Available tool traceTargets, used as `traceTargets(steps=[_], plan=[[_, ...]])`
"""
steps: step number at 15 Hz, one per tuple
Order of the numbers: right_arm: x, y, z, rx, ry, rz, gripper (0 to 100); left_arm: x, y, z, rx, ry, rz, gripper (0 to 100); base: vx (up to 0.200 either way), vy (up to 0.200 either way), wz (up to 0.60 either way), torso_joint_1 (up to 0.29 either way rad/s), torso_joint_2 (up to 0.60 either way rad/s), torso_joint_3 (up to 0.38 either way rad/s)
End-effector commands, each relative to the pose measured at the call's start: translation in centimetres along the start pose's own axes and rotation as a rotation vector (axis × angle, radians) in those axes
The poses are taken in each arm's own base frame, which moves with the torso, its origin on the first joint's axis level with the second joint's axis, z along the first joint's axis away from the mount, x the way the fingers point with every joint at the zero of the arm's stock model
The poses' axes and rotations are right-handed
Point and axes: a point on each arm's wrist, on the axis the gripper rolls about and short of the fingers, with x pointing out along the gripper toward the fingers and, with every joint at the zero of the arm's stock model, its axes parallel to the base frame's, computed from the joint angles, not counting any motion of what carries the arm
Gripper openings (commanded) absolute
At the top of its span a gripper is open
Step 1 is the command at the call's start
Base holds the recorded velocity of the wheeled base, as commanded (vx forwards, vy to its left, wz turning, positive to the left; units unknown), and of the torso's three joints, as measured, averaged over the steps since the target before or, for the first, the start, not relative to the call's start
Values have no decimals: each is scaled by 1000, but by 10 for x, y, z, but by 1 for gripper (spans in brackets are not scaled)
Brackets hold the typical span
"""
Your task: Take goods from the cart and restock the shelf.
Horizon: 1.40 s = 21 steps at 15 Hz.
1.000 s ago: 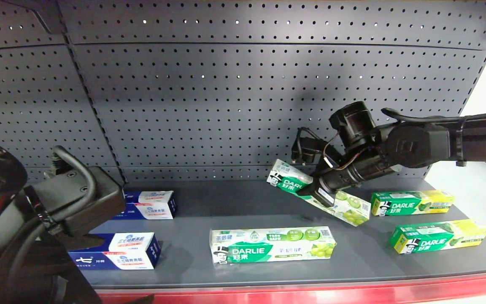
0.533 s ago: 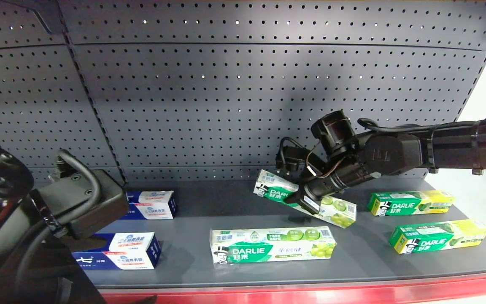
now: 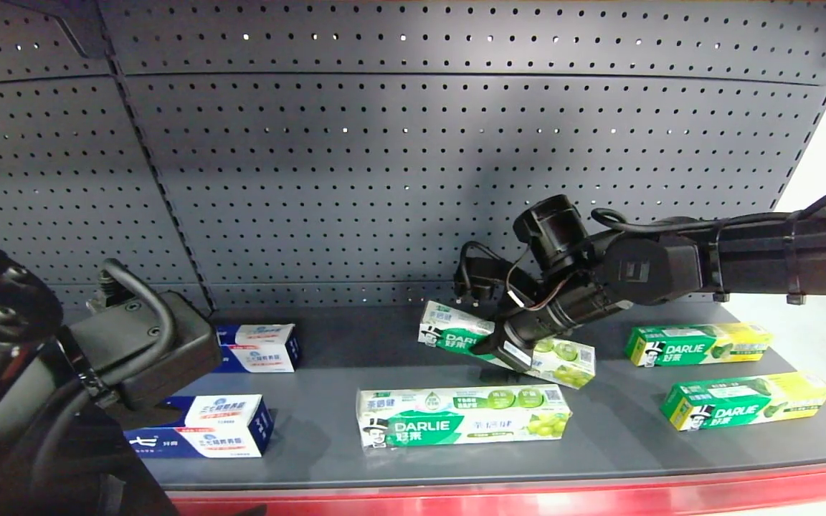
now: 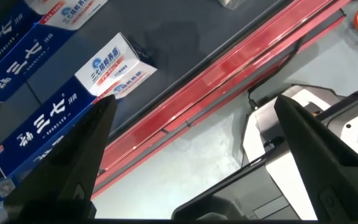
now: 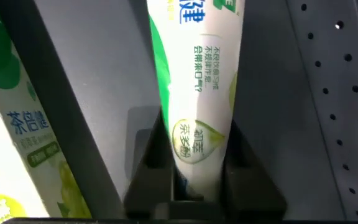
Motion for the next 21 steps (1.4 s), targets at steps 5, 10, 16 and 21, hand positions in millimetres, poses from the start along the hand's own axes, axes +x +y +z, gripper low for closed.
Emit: traceTargets(steps=[5, 10, 16, 21], plan=[[-1, 1, 1, -6, -2, 0, 100, 2, -1, -2, 5, 13, 1, 100, 0, 0, 0, 0, 0, 0], [-34, -9, -5, 19, -8, -61, 100, 5, -1, -6, 9, 28, 2, 100, 0, 0, 0, 0, 0, 0], [-65, -4, -42, 83, 84, -102, 100, 11, -3, -5, 2, -9, -2, 100, 0, 0, 0, 0, 0, 0], [-68, -17, -59, 120, 124, -181, 100, 11, -3, -5, 1, -9, -2, 100, 0, 0, 0, 0, 0, 0]])
